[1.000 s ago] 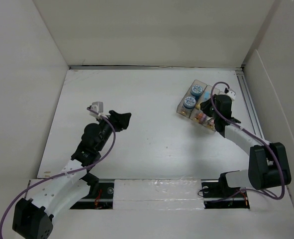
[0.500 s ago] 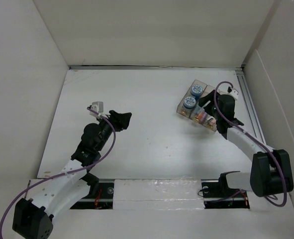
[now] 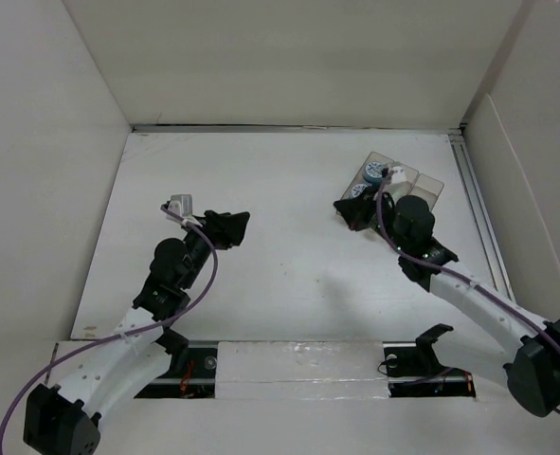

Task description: Organize the desk

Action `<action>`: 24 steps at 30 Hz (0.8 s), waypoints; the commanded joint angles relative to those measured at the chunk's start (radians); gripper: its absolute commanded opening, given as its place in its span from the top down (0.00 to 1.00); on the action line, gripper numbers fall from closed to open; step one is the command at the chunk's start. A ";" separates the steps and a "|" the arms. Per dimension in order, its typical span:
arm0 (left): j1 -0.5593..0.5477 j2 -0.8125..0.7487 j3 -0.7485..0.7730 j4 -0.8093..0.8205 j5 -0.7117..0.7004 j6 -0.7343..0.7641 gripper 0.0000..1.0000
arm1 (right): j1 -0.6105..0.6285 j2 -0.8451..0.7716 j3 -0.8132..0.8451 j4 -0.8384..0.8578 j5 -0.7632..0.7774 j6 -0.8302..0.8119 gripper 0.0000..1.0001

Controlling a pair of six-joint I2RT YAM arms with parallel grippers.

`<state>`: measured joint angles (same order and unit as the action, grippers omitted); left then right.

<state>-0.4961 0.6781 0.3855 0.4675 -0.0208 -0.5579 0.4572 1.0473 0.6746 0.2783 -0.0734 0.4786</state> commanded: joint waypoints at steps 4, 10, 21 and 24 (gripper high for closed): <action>-0.002 -0.087 -0.034 0.068 -0.023 -0.004 0.43 | 0.302 -0.024 0.104 -0.005 -0.144 -0.285 1.00; -0.002 -0.216 -0.077 0.049 -0.105 -0.017 0.43 | 0.497 -0.061 0.169 -0.051 -0.094 -0.364 0.93; -0.002 -0.302 -0.102 0.048 -0.111 -0.025 0.44 | 0.517 -0.168 0.118 -0.070 -0.020 -0.314 0.77; -0.002 -0.296 -0.099 0.049 -0.105 -0.023 0.44 | 0.517 -0.196 0.097 -0.070 0.010 -0.302 0.73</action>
<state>-0.4961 0.3752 0.2897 0.4744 -0.1326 -0.5797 0.9703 0.8822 0.7837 0.2066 -0.1047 0.1619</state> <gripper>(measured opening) 0.558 0.263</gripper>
